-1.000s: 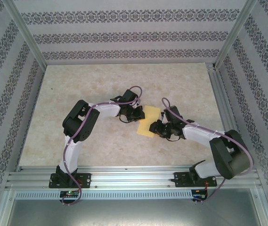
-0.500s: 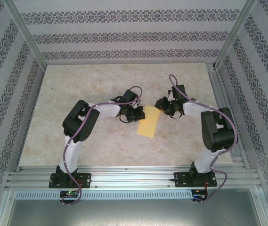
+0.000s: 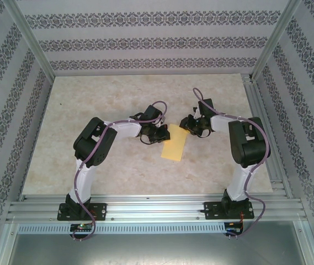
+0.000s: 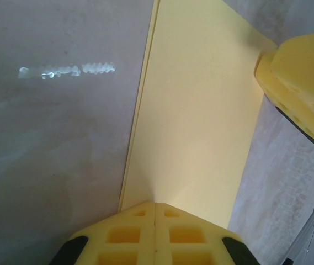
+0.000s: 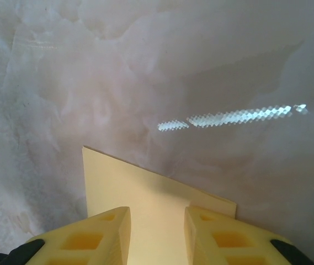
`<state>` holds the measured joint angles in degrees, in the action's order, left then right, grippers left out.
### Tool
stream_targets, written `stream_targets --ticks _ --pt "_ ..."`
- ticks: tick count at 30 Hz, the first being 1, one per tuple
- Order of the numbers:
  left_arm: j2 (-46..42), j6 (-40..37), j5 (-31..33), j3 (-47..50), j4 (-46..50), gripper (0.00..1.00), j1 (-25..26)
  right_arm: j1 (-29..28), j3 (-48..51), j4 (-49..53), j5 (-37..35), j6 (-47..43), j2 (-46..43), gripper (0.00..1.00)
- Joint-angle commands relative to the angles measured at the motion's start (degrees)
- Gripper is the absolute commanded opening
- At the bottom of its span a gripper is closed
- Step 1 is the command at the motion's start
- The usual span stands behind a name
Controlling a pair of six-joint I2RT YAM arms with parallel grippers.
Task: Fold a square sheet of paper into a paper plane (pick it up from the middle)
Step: Fold the square sheet of paper in half at the center of the table.
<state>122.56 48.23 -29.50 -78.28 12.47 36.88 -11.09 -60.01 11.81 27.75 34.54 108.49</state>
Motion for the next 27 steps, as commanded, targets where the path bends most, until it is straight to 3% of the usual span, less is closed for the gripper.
stream_targets --ticks 1,17,23,27 --pt "0.4 -0.4 1.8 1.8 5.5 0.01 1.4 0.7 -2.0 1.1 1.5 -1.3 -3.4 0.32" --pt "-0.2 -0.3 2.0 2.2 5.6 0.01 1.6 1.5 -2.9 1.7 -0.2 -1.9 4.7 0.31" --pt "-1.6 0.6 2.2 2.6 5.1 0.02 1.8 1.6 -3.8 5.1 -0.3 -3.3 -1.8 0.35" --pt "-5.3 0.7 2.8 3.4 4.6 0.11 1.9 1.4 -0.8 8.6 -5.2 -3.4 -8.9 0.45"
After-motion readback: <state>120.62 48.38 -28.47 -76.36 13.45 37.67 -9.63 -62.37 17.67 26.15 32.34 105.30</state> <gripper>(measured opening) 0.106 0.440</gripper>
